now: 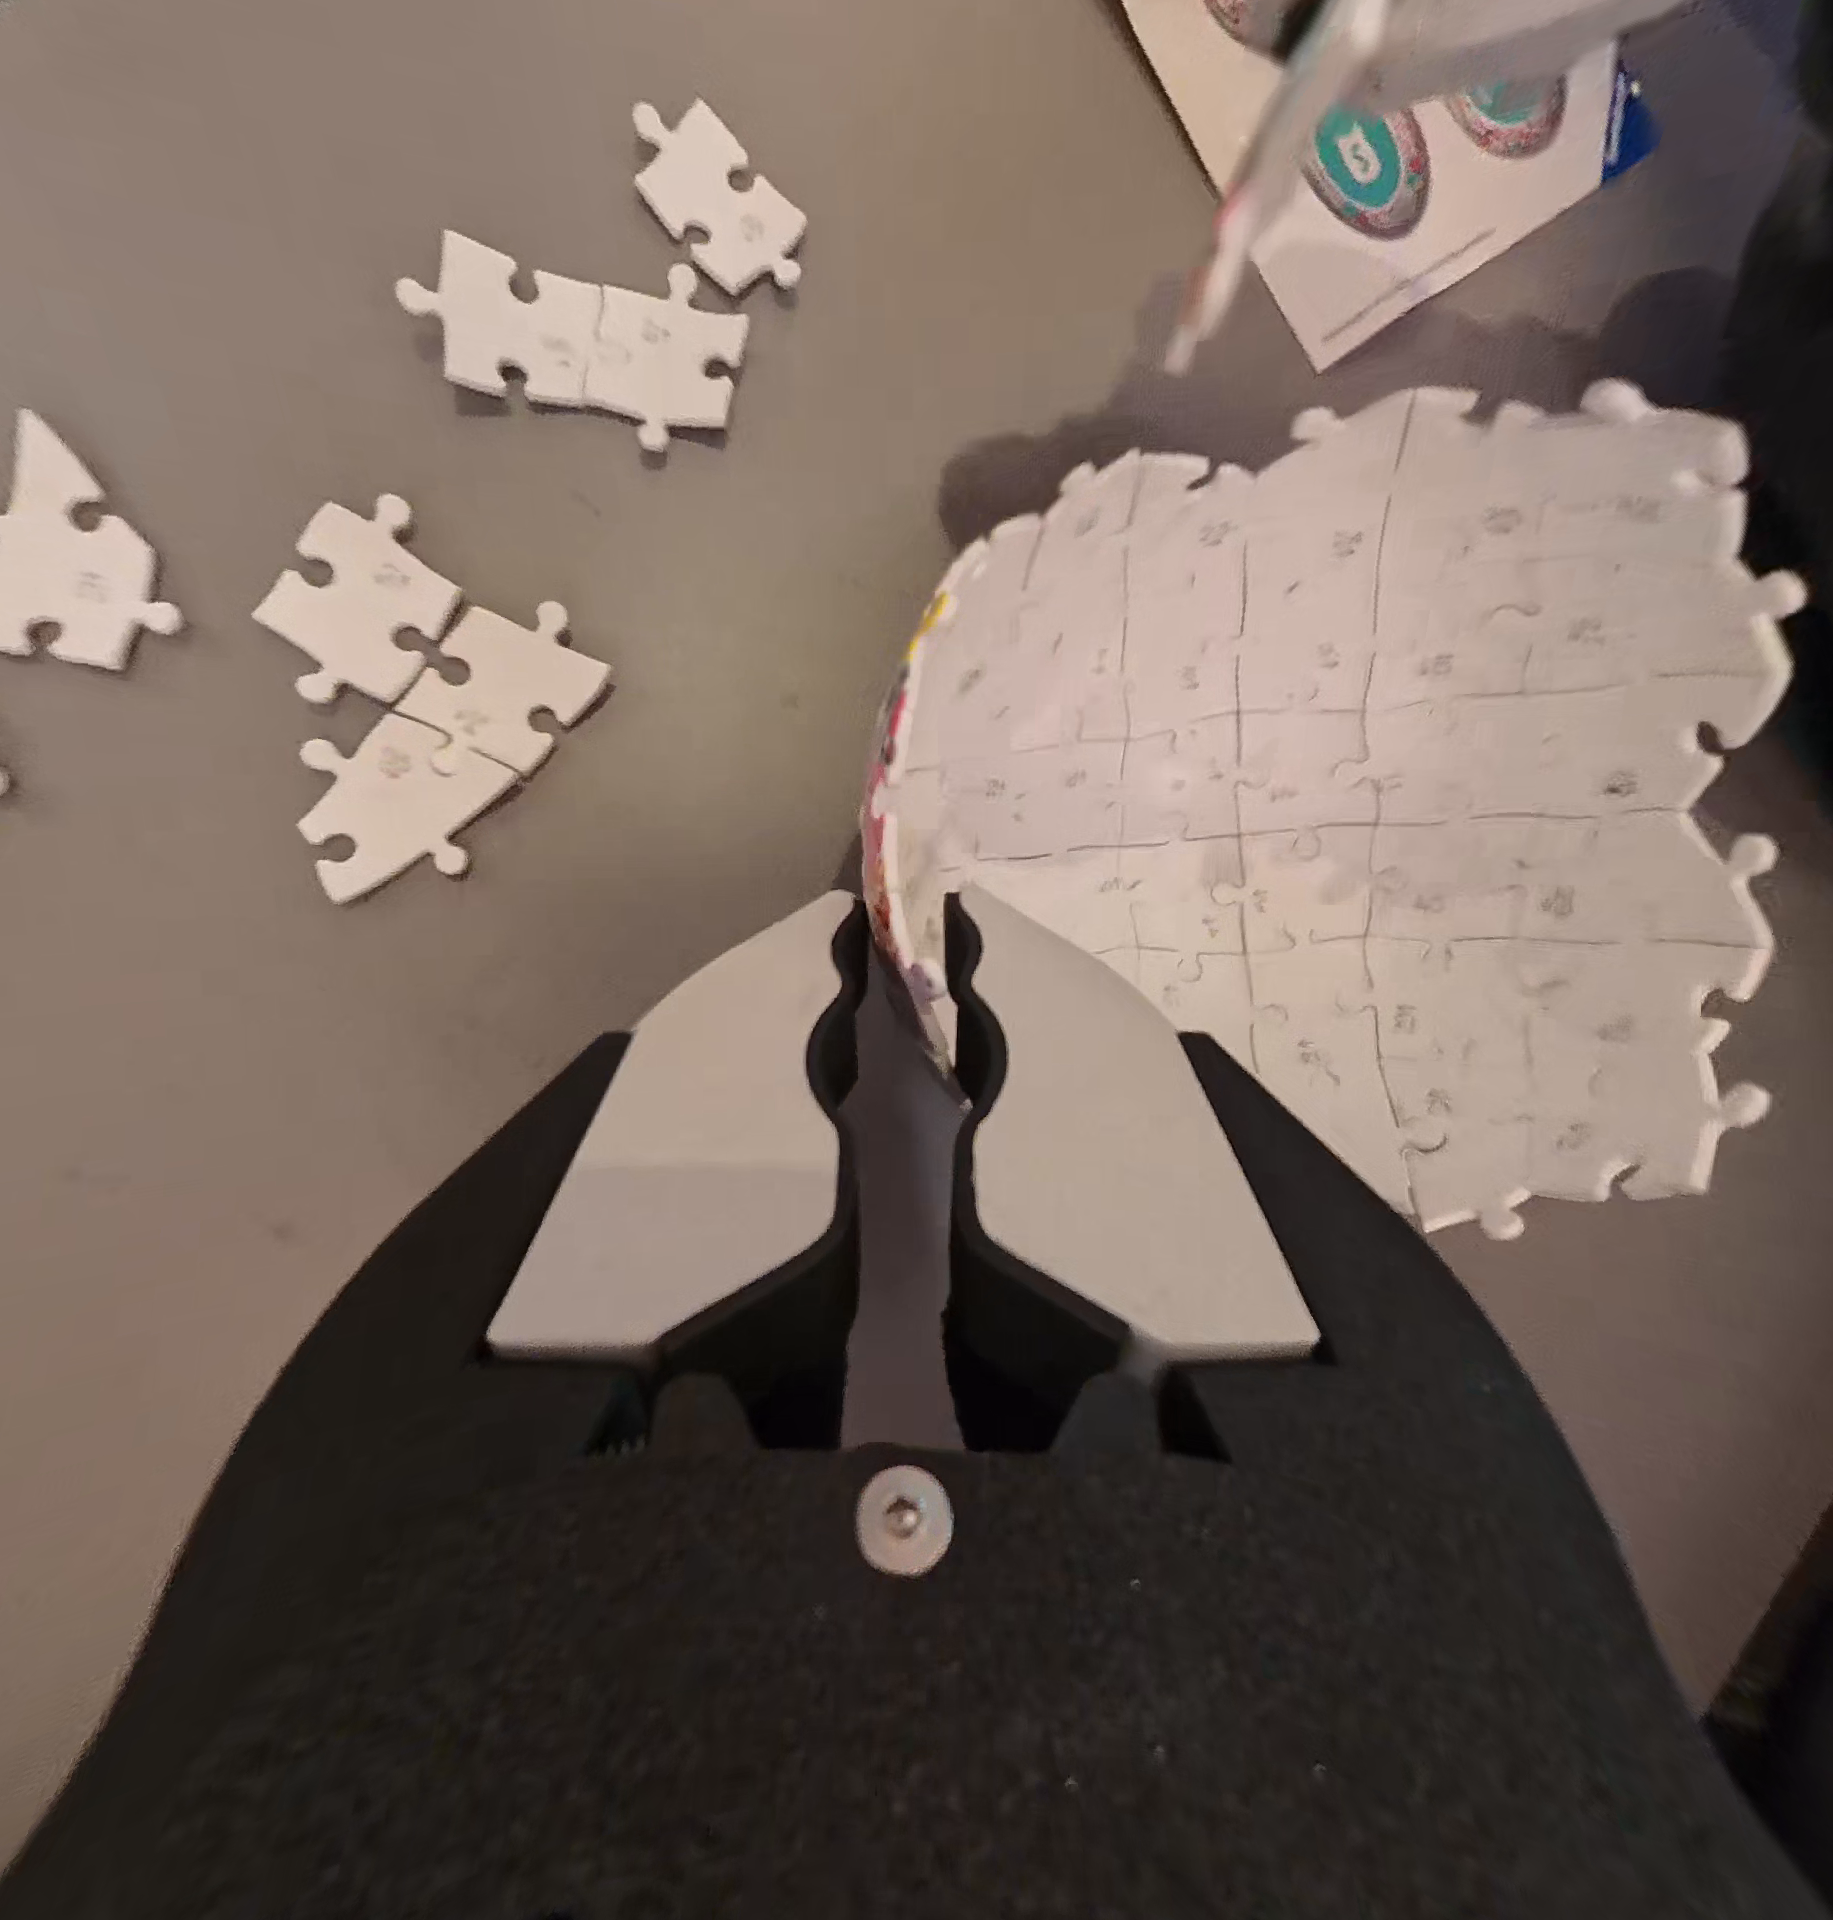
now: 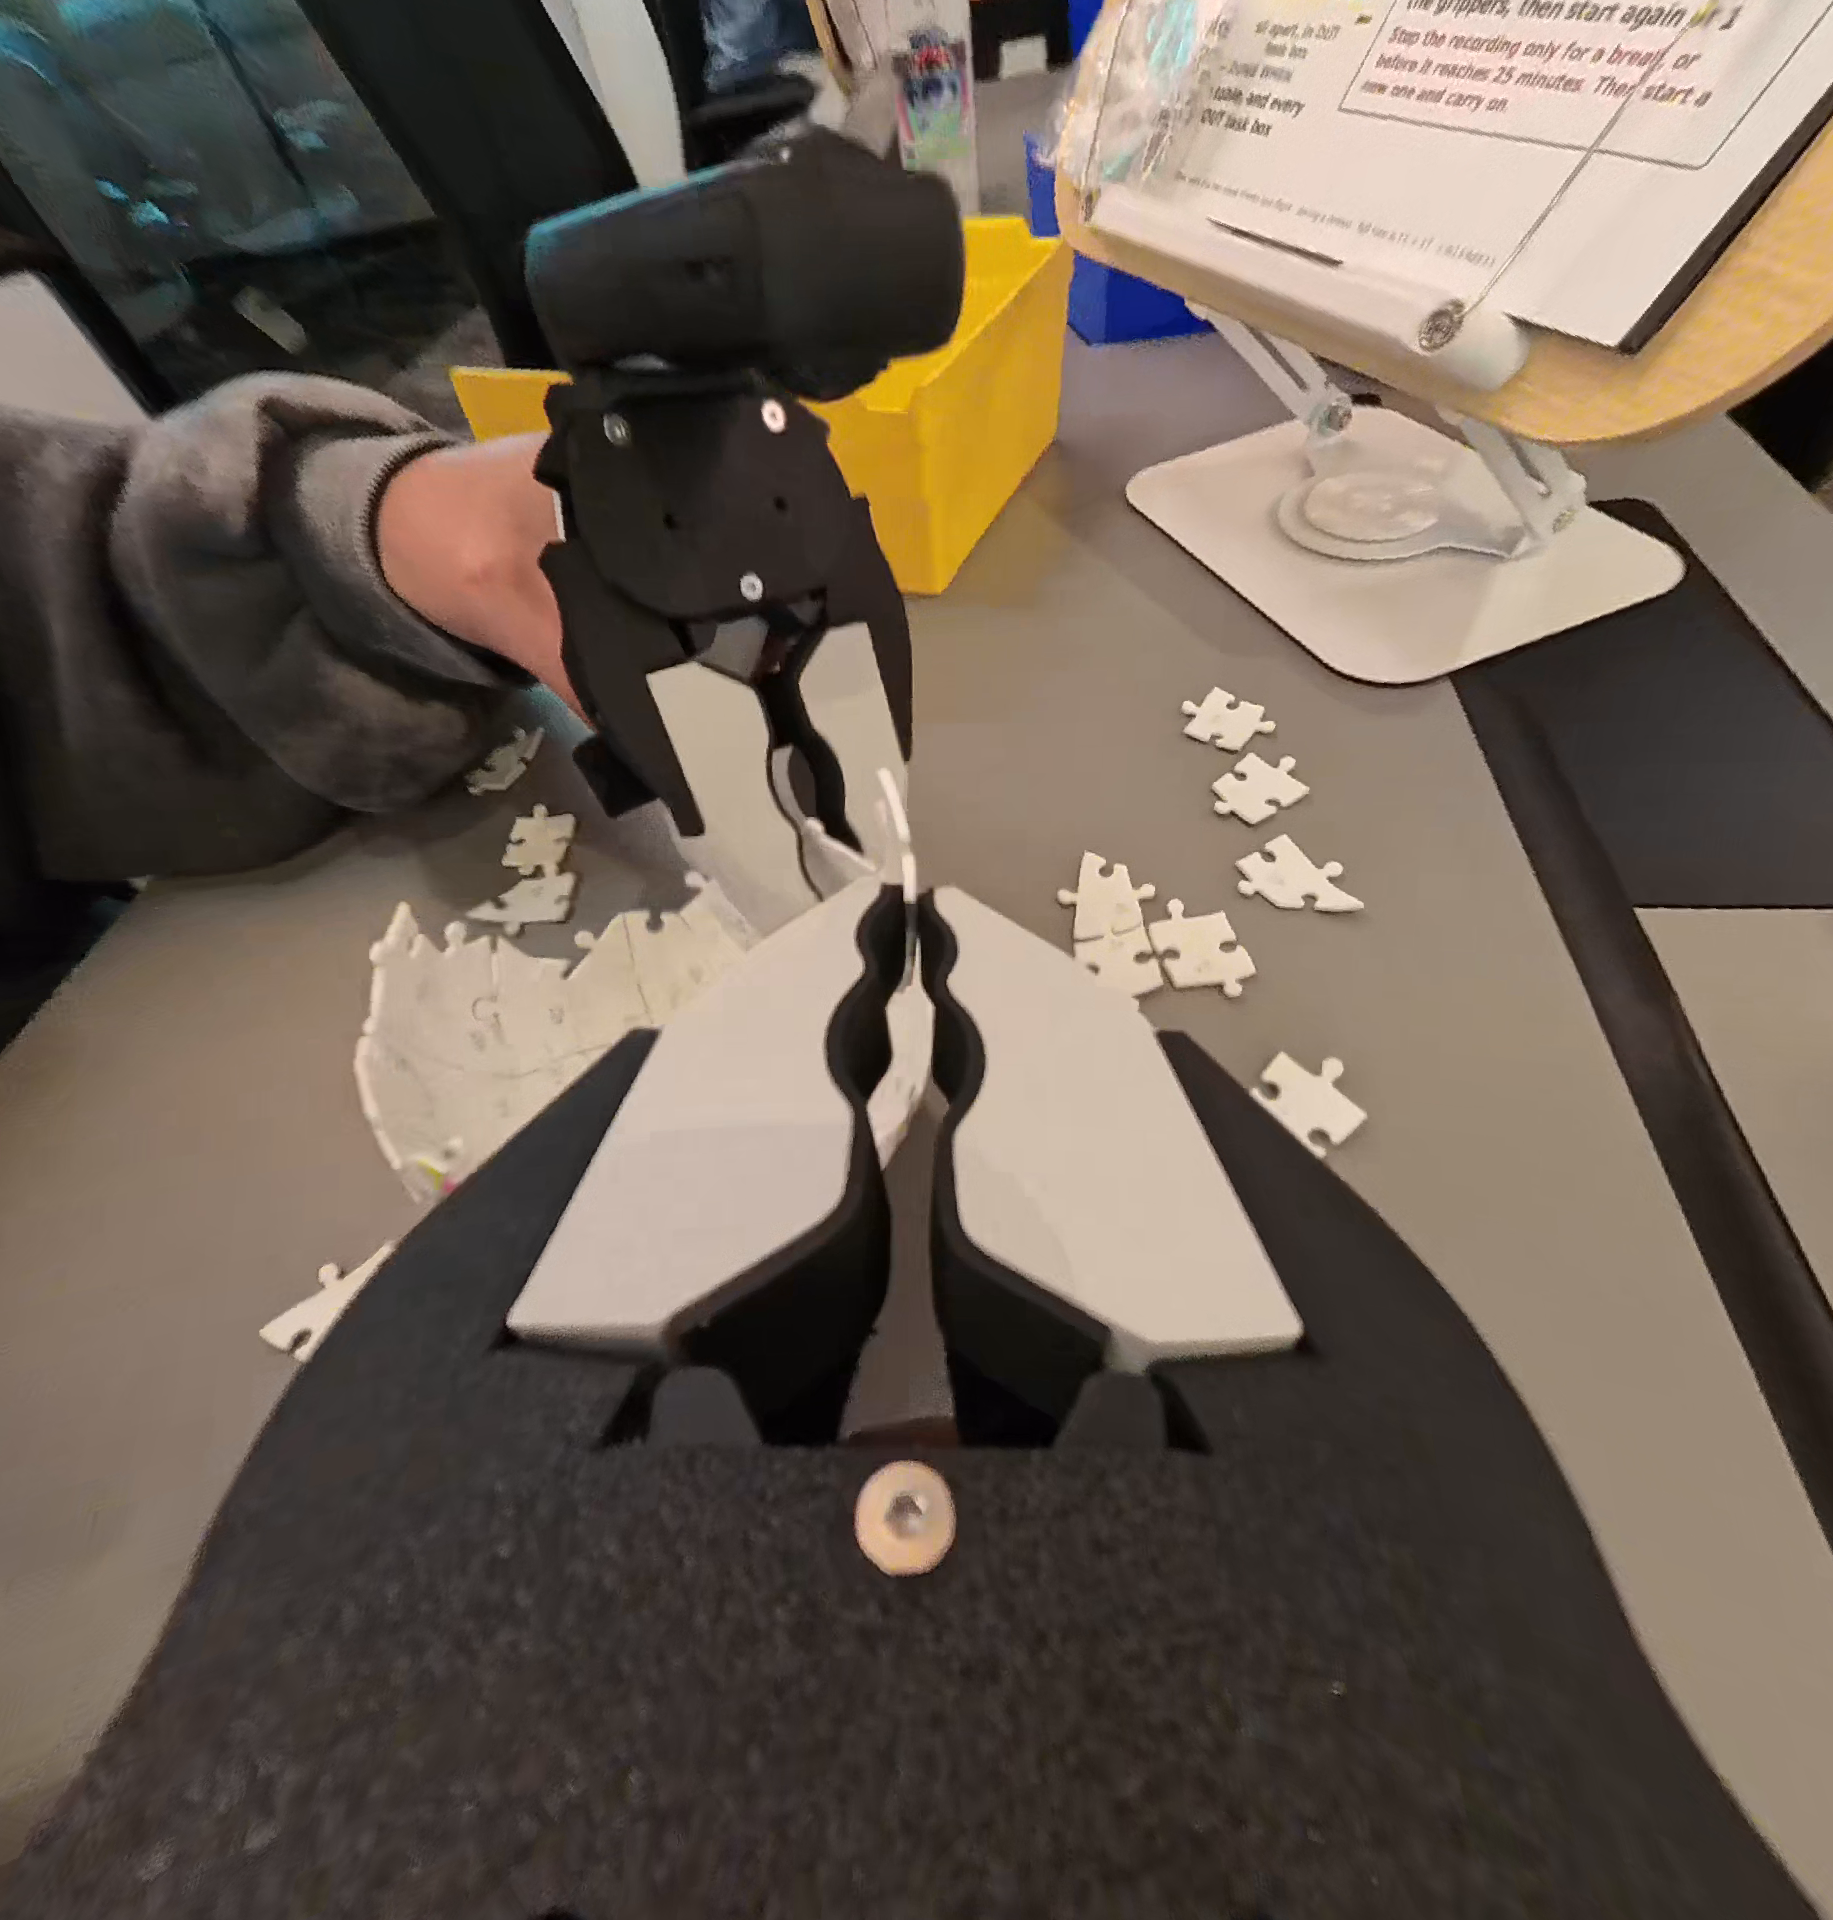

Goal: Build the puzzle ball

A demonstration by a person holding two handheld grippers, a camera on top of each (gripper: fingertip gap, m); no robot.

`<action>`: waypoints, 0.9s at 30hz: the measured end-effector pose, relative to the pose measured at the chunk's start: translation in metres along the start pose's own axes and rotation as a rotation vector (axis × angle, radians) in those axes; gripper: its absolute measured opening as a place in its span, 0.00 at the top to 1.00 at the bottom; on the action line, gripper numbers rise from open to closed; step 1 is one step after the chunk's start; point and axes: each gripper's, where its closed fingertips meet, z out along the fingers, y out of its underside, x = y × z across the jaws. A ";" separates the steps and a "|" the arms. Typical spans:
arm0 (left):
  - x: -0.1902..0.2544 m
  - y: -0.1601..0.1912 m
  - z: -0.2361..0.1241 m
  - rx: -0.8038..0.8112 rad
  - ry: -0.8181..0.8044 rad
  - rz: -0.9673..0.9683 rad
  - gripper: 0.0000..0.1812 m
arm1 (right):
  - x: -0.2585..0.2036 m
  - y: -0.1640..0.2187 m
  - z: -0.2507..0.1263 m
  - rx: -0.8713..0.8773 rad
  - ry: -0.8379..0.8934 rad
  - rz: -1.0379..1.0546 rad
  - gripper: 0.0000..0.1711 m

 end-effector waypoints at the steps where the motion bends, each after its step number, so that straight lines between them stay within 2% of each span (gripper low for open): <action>1: 0.002 -0.001 0.000 -0.001 0.028 -0.003 0.93 | 0.002 0.000 0.002 0.029 -0.033 0.020 0.99; 5: 0.007 -0.011 -0.014 0.029 0.083 0.011 0.87 | 0.004 -0.003 0.005 0.148 -0.123 0.066 0.99; 8: 0.003 -0.028 -0.028 0.081 0.074 0.049 0.87 | -0.001 -0.004 0.010 0.193 -0.137 0.007 0.99; 16: 0.014 -0.072 -0.043 0.261 0.124 0.224 0.87 | 0.002 0.003 0.019 0.169 -0.156 0.026 0.99; 17: 0.014 -0.075 -0.042 0.281 0.119 0.242 0.88 | 0.001 0.003 0.020 0.177 -0.162 0.027 0.99; 18: 0.013 -0.076 -0.040 0.295 0.110 0.254 0.94 | 0.001 0.002 0.021 0.182 -0.162 0.026 0.99; 19: 0.011 -0.075 -0.038 0.303 0.103 0.260 0.99 | 0.003 0.004 0.022 0.175 -0.152 0.023 0.99; 21: 0.009 -0.068 -0.034 0.281 0.088 0.276 0.99 | 0.001 0.009 0.027 0.132 -0.163 0.018 0.99; 27: 0.012 -0.063 -0.038 0.246 0.007 0.358 0.99 | -0.002 0.010 0.028 -0.034 -0.053 -0.129 0.95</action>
